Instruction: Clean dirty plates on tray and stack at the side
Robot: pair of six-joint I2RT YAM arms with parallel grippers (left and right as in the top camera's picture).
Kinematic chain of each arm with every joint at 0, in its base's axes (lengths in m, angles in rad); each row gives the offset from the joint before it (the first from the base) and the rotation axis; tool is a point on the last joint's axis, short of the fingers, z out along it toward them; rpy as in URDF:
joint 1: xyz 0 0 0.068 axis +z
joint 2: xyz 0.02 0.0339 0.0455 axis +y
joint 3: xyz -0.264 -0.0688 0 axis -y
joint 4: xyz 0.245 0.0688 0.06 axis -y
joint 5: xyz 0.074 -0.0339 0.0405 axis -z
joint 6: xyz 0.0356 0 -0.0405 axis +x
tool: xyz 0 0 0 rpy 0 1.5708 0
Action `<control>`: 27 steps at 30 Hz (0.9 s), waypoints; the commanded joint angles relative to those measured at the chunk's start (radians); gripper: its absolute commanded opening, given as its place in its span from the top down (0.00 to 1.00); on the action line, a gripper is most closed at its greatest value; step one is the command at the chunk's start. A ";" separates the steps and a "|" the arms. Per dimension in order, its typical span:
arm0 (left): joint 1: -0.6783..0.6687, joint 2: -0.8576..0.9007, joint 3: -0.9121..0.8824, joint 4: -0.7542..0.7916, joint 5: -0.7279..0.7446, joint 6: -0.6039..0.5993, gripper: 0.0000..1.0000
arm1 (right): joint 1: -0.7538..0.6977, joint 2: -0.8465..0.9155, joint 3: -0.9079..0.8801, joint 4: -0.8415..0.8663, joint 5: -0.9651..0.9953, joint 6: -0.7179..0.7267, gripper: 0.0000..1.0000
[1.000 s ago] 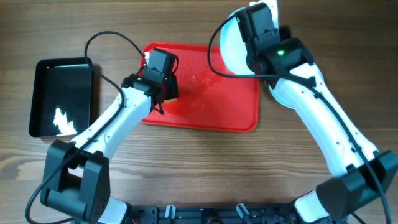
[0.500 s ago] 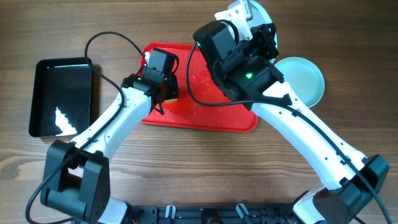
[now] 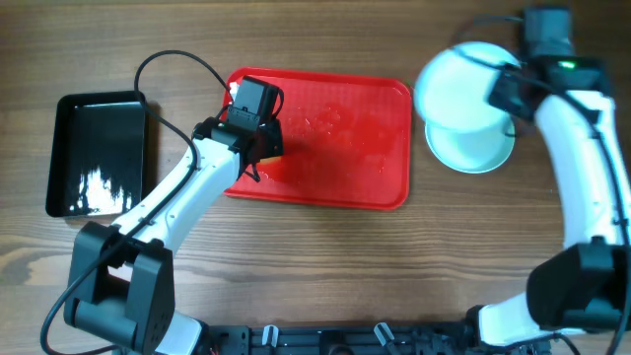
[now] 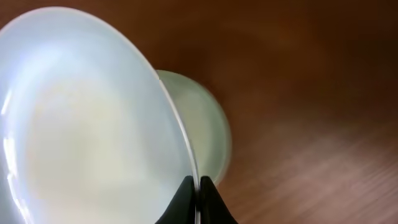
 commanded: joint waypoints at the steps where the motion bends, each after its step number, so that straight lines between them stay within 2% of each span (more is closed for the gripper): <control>1: 0.001 -0.005 -0.005 0.008 0.006 -0.010 0.96 | -0.133 -0.006 -0.196 0.132 -0.185 0.018 0.96; 3: 0.001 -0.005 -0.005 0.012 0.006 -0.010 0.96 | -0.169 -0.005 -0.335 0.263 -0.246 0.019 0.96; 6: 0.001 -0.005 -0.005 0.012 0.006 -0.010 0.96 | -0.167 0.000 -0.396 0.354 -0.266 0.023 0.95; 7: 0.001 -0.005 -0.005 0.012 0.006 -0.010 0.96 | -0.166 0.005 -0.396 0.358 -0.267 0.040 0.78; 8: 0.001 -0.005 -0.005 0.012 0.006 -0.010 0.96 | -0.166 0.014 -0.396 0.360 -0.285 0.052 0.41; 9: 0.001 -0.005 -0.005 0.012 0.006 -0.010 0.96 | -0.166 0.018 -0.396 0.359 -0.307 0.051 0.11; 10: 0.001 -0.005 -0.005 0.012 0.006 -0.009 0.96 | -0.166 0.018 -0.394 0.353 -0.340 0.049 0.07; 11: 0.001 -0.005 -0.005 0.012 0.006 -0.009 0.96 | -0.165 0.018 -0.393 0.360 -0.454 0.034 0.00; 13: 0.001 -0.005 -0.005 0.038 0.006 -0.009 0.96 | -0.137 0.018 -0.393 0.402 -0.763 0.014 0.00; 14: 0.002 -0.005 -0.005 0.073 0.003 -0.007 0.96 | -0.080 0.018 -0.393 0.433 -0.851 0.014 0.00; 15: 0.011 -0.002 -0.005 0.103 -0.035 -0.005 0.96 | -0.008 0.018 -0.393 0.454 -0.856 0.010 0.00; 17: 0.080 0.019 -0.005 0.160 -0.101 -0.005 0.96 | 0.172 0.018 -0.393 0.515 -0.799 0.013 0.00; 18: 0.163 0.037 -0.005 0.185 -0.101 -0.005 0.96 | 0.283 0.018 -0.393 0.539 -0.741 0.068 0.00; 21: 0.392 0.079 -0.005 0.246 -0.100 -0.006 0.96 | 0.478 0.018 -0.395 0.588 -0.584 0.173 0.00; 25: 0.626 0.079 -0.005 0.240 -0.100 -0.010 0.96 | 0.650 0.018 -0.396 0.592 -0.378 0.195 0.00; 27: 0.715 0.082 -0.005 0.222 -0.100 -0.013 0.96 | 0.668 0.019 -0.396 0.591 -0.364 0.232 0.00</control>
